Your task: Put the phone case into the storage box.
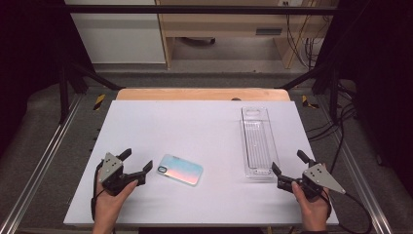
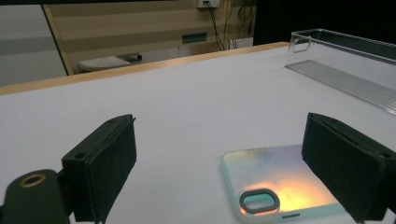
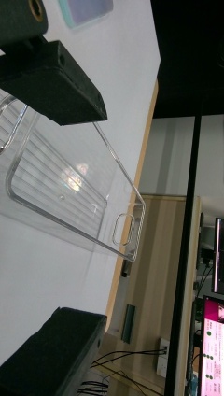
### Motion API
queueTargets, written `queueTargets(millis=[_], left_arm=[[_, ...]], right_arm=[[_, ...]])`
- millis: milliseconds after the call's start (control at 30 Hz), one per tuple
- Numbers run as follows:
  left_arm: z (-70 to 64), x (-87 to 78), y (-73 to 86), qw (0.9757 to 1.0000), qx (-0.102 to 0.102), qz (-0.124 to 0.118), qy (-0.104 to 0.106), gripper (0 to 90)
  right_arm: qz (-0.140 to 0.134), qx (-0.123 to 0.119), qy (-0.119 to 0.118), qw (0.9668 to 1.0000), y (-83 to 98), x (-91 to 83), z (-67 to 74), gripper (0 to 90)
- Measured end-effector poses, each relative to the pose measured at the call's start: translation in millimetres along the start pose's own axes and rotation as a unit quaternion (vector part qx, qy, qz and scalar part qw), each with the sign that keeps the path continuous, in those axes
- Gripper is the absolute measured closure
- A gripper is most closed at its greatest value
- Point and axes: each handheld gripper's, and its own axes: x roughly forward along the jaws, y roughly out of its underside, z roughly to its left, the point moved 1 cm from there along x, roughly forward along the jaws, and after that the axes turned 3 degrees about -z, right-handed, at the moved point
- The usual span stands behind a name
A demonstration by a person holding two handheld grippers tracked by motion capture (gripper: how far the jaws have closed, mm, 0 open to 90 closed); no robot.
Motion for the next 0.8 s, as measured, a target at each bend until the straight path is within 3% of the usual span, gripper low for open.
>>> queueTargets(millis=[133, 333, 433, 500, 600, 800], left_arm=[[-0.5, 10.0, -6.9, 0.9999, 0.003, -0.010, 0.002, 9.3], [-2.4, 28.3, -14.9, 0.9998, 0.017, -0.001, 0.008, 10.2], [-3.4, 39.7, -16.4, 0.9997, 0.025, 0.009, 0.001, 12.1], [-3.6, 42.5, -15.8, 0.9996, 0.023, 0.012, -0.007, 15.9], [-1.6, 46.0, -12.6, 0.9987, 0.020, 0.037, -0.029, 21.3], [4.1, 38.6, -8.1, 0.9977, 0.007, 0.055, -0.039, 40.9]], right_arm=[[0.002, -0.002, 0.002, 1.0000, 0.4, 0.0, 0.8, 4.5], [0.000, -0.002, 0.008, 1.0000, 0.1, -1.2, -0.5, 4.7], [-0.001, 0.002, 0.009, 1.0000, 0.4, -1.4, -1.1, 4.7], [0.000, 0.001, 0.010, 0.9999, 0.7, -1.3, -0.9, 4.7], [0.004, -0.002, 0.008, 1.0000, 1.8, -0.5, 0.5, 4.7], [0.006, -0.003, 0.009, 0.9999, 2.1, 0.0, 1.2, 4.7]])
